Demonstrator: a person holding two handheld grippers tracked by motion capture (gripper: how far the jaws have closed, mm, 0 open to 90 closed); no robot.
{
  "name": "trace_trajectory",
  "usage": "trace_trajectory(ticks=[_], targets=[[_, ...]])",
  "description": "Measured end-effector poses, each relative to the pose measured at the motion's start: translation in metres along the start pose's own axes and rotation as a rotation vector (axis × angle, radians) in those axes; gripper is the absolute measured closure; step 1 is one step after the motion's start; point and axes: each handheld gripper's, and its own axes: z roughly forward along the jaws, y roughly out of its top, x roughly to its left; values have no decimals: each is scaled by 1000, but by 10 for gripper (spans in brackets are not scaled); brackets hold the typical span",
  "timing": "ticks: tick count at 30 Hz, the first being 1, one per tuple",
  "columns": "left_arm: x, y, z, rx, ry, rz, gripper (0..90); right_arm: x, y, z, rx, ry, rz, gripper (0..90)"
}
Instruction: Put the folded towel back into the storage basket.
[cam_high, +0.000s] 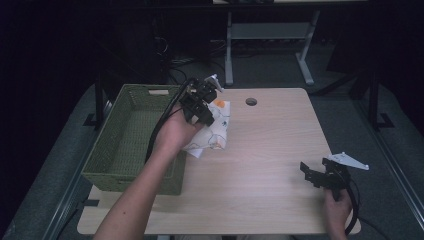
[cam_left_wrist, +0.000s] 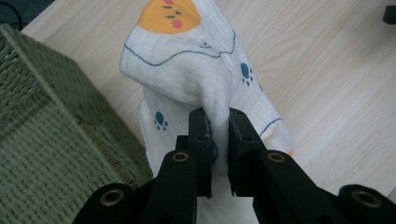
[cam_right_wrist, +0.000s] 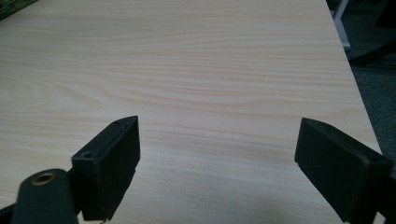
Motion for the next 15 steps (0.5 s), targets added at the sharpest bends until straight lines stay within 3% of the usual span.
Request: trace_trajectory(ticks=[15], targets=[[27, -20, -11, 10, -1, -44, 822, 0, 0, 1, 7, -4, -10, 137]])
